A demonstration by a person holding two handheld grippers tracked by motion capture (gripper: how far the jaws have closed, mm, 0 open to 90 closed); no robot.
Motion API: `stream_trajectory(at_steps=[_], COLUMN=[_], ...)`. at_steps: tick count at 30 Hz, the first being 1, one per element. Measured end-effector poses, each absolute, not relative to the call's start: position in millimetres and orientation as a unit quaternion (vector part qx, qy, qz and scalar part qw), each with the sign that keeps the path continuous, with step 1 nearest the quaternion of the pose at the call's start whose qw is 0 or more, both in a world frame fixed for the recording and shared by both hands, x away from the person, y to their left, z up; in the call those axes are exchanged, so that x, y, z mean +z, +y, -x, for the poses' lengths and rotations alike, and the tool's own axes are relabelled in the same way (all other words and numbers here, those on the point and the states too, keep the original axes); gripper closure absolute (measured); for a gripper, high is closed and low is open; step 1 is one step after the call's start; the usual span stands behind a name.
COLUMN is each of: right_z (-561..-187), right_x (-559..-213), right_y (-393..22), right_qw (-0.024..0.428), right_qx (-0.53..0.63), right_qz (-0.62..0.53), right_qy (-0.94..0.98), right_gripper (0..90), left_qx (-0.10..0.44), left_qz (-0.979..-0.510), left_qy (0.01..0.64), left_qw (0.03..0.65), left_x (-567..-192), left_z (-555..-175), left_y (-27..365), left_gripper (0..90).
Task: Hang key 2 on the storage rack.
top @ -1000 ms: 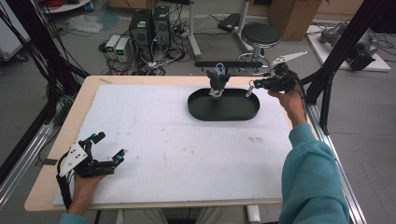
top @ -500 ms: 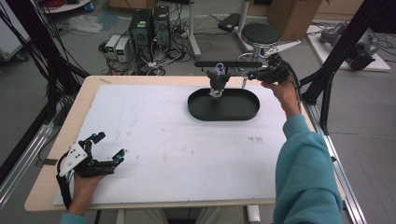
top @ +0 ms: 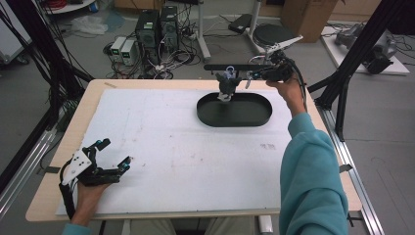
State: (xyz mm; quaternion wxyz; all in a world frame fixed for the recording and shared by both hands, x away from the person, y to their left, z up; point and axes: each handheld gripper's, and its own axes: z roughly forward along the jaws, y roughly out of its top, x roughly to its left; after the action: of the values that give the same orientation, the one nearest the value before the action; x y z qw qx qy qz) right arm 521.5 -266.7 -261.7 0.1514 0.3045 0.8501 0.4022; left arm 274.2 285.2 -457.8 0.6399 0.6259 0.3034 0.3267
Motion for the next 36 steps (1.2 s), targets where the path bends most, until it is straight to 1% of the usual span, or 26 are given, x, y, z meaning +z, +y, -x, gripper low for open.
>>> stream_trajectory(at_steps=[10, 19, 36], right_z=[-528.7, -534.2, -538.5], right_x=[-260.0, -260.1, -263.3], right_y=[-261.7, -257.9, -264.2], right_qw=[0.162, 0.162, 0.164], right_qx=[0.384, 0.366, 0.356], right_qz=[-0.307, -0.307, -0.313], right_qy=[0.856, 0.864, 0.865], right_gripper=[89.0, 89.0, 88.9], left_qx=[0.327, 0.327, 0.327], left_qz=[-0.626, -0.626, -0.626], left_qy=[0.303, 0.303, 0.302], left_qw=[0.639, 0.640, 0.640], left_x=[-457.8, -457.8, -457.8], left_z=[-274.1, -274.0, -274.0], left_y=[285.3, 285.3, 285.3], left_gripper=[1.7, 1.7, 1.7])
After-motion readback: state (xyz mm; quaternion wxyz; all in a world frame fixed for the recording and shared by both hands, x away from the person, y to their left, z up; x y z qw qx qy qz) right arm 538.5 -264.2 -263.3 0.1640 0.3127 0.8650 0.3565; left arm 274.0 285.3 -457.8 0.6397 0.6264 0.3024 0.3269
